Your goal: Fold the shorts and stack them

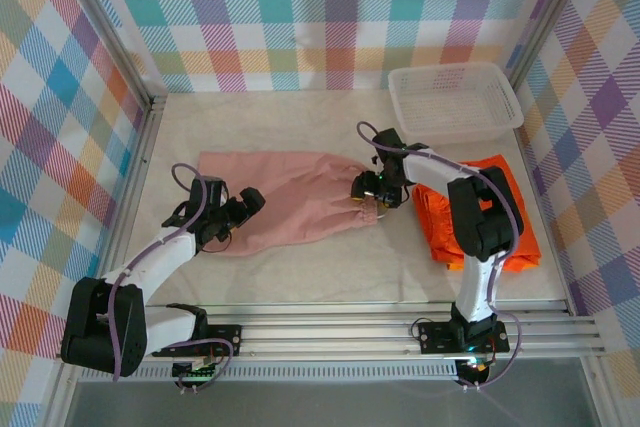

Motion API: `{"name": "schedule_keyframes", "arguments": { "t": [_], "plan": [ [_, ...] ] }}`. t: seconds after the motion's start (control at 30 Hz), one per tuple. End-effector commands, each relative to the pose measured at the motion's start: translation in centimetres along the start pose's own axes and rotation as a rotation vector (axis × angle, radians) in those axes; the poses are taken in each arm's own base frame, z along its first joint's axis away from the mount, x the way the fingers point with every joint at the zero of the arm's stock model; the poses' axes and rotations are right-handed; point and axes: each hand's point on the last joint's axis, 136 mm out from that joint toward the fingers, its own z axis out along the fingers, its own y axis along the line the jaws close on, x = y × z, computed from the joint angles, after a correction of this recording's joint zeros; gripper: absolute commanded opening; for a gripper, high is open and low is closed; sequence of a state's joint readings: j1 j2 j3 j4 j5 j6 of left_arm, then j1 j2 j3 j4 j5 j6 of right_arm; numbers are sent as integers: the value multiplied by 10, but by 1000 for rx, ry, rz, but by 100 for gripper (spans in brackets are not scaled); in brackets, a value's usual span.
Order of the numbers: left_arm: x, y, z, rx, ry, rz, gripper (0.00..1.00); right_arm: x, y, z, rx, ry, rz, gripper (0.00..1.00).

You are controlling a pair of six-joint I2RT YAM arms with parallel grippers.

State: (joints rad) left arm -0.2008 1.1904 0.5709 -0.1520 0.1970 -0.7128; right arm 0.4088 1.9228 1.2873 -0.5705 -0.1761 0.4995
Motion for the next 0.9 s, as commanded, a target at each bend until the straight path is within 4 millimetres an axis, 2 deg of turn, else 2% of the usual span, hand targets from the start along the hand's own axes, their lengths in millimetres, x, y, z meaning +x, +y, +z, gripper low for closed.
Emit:
{"name": "schedule_keyframes", "arguments": {
  "t": [0.0,0.13,0.37,0.47,0.5,0.63,0.77,0.87],
  "plan": [
    [5,6,4,-18,3,22,100,-3,11,10,-53,11,5,70],
    [6,7,6,-20,6,18,100,0,14,20,-80,33,13,58],
    [6,7,5,-19,5,19,100,1,9,29,-55,64,6,20],
    [3,2,1,-11,-2,22,100,-2,7,25,-30,58,-9,2],
    [1,1,-1,-10,-6,24,100,-3,7,22,-26,51,-15,0],
    [-11,-10,-16,-4,-47,51,100,-11,13,-7,-7,-2,-60,0],
    [-24,-25,-34,16,-93,87,100,-17,19,-53,35,-58,-141,0],
    [-25,-25,-45,-1,-99,109,100,-17,16,-87,112,-73,-205,0]
  ]
}}
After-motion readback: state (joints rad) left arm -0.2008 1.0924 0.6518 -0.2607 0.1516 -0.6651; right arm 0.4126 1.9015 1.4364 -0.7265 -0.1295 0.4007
